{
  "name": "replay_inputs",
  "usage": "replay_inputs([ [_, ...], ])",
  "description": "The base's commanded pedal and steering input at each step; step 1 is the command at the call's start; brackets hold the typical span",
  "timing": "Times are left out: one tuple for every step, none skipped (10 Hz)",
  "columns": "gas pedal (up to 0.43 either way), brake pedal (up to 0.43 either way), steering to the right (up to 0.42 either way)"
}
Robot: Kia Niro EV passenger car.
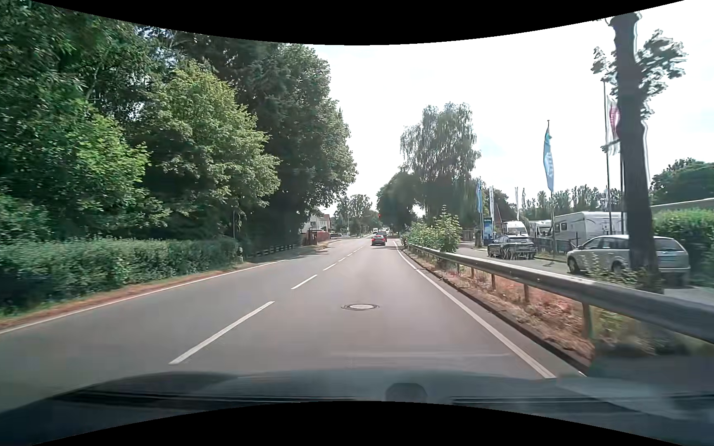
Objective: Follow the waypoints while adhering to traffic rules and regulations
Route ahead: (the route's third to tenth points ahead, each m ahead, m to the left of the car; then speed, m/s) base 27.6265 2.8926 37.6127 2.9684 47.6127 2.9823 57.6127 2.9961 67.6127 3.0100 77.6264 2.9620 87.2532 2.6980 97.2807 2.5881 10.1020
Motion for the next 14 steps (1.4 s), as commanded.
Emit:
replay_inputs([
  [0.0, 0.0, -0.001],
  [0.0, 0.0, -0.002],
  [0.0, 0.0, -0.004],
  [0.0, 0.0, -0.005],
  [0.0, 0.0, -0.005],
  [0.0, 0.0, -0.006],
  [0.0, 0.0, -0.007],
  [0.0, 0.0, -0.007],
  [0.0, 0.0, -0.008],
  [0.0, 0.0, -0.007],
  [0.0, 0.0, -0.005],
  [0.0, 0.0, -0.005],
  [0.0, 0.0, -0.003],
  [0.0, 0.0, -0.001],
])
